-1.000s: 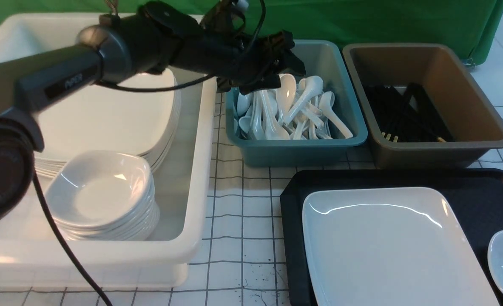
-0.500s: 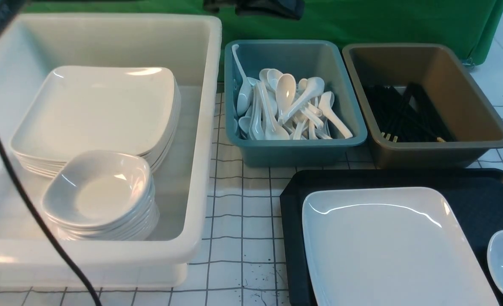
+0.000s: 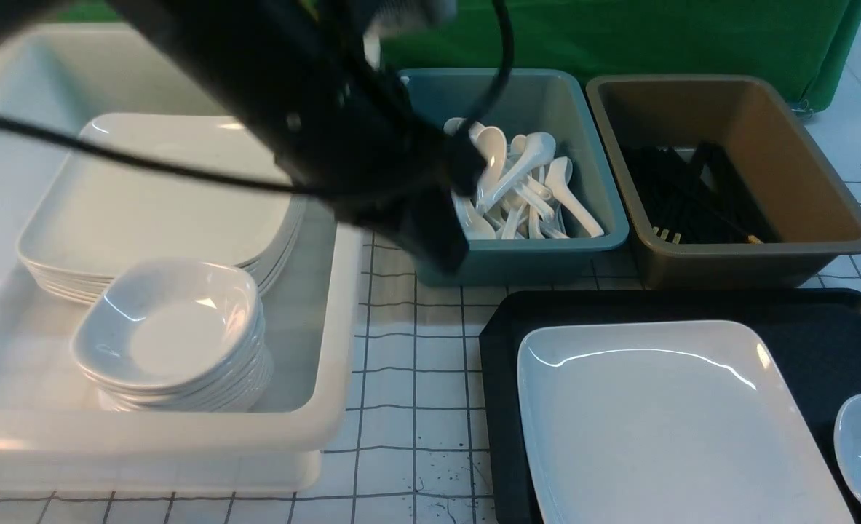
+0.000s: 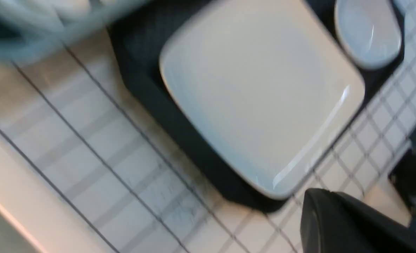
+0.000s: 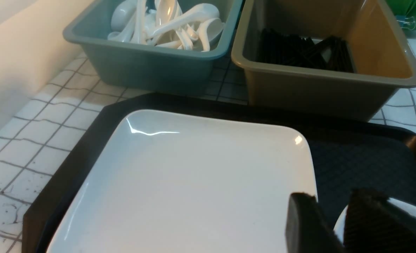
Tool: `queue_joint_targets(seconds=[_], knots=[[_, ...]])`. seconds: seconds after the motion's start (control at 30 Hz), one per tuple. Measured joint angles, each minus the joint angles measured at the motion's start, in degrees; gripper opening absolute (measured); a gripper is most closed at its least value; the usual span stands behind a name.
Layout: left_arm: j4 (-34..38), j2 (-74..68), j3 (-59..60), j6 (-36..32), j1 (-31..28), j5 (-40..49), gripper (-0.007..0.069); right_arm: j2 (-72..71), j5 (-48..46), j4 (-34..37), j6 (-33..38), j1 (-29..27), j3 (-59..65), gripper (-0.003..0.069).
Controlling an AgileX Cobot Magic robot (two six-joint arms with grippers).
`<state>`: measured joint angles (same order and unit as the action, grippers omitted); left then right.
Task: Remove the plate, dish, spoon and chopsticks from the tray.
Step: Use the left arm to grab a plate from the dinner plate
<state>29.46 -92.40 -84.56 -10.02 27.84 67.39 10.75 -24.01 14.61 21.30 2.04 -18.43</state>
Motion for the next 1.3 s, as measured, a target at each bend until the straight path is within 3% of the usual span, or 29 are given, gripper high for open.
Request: queue_joint_targets(seconds=[0.17,0.33,0.43,0.87,1.3], knots=[[5.42,-2.35,12.89,0.0,5.05,-7.37,0.0002,0.0,0.45,0.0,0.0,0.0,0.0,0.0238],[5.98,-7.89,12.73,0.0,10.0,-9.04,0.0034,0.0,0.45,0.0,0.0,0.0,0.0,0.0238],[3.97,-12.58,8.12,0.0,12.86,-9.61,0.0097,0.0,0.45,0.0,0.0,0.0,0.0,0.0238],[-6.67,-19.27,-3.24,0.0,13.47,-21.09,0.0384,0.0,0.45,0.0,0.0,0.0,0.0,0.0238],[-19.09,-23.89,-3.24,-0.06,13.47,-28.51,0.0415,0.0,0.05,0.0,-0.05,0.0,0.0,0.0239]])
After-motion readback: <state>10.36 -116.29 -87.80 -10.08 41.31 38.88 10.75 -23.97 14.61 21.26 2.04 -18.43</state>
